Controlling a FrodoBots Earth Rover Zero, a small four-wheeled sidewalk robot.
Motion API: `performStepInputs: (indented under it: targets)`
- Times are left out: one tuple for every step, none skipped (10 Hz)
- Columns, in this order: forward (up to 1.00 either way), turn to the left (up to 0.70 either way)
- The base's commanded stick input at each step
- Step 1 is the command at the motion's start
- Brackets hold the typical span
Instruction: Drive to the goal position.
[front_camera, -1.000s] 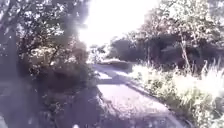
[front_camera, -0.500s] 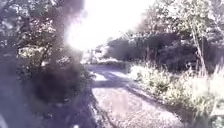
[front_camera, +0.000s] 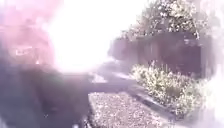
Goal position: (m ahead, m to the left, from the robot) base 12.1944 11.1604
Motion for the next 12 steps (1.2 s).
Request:
performStepInputs:
  targets:
    - [0.7,0.0]
    - [0.7,0.0]
    - [0.7,0.0]
    - [0.7,0.0]
    - [0.7,0.0]
    - [0.7,0.0]
    - [0.7,0.0]
    - [0.7,0.0]
    - [0.7,0.0]
    - [0.7,0.0]
    - [0.7,0.0]
    - [0.7,0.0]
